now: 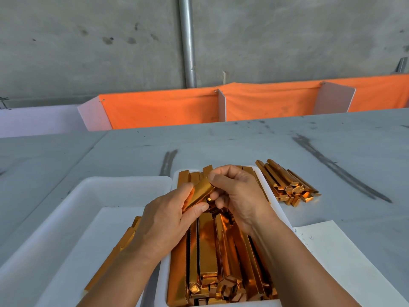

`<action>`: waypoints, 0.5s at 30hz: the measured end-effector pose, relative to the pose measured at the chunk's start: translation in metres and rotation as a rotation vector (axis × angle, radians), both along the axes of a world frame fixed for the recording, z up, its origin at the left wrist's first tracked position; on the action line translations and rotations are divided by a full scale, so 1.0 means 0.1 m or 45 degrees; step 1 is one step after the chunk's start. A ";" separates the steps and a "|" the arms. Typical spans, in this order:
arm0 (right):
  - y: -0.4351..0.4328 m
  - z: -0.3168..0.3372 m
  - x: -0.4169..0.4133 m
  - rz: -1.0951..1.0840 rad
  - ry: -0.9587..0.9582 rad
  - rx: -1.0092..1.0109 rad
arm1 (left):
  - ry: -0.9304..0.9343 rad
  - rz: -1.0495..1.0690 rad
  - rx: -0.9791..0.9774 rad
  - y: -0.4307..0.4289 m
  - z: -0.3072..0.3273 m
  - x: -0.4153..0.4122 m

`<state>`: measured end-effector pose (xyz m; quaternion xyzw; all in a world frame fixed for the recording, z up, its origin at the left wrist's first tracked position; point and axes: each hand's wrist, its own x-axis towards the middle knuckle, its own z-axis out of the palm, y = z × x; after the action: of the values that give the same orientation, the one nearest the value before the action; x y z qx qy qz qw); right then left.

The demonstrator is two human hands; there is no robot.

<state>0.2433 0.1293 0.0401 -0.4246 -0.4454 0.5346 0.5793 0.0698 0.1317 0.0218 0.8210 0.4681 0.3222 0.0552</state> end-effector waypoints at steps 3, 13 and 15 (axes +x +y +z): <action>0.00 0.02 0.02 0.018 0.051 -0.019 | -0.018 -0.027 -0.015 -0.01 0.00 0.00; -0.01 0.06 0.04 0.013 0.133 -0.070 | -0.094 -0.074 -0.070 -0.02 0.02 0.00; -0.02 0.06 0.04 0.014 0.126 -0.071 | -0.106 -0.076 -0.077 -0.02 0.02 0.01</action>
<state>0.2468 0.1277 0.0464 -0.4111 -0.4036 0.5703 0.5856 0.0704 0.1294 0.0239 0.8184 0.4503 0.3399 0.1091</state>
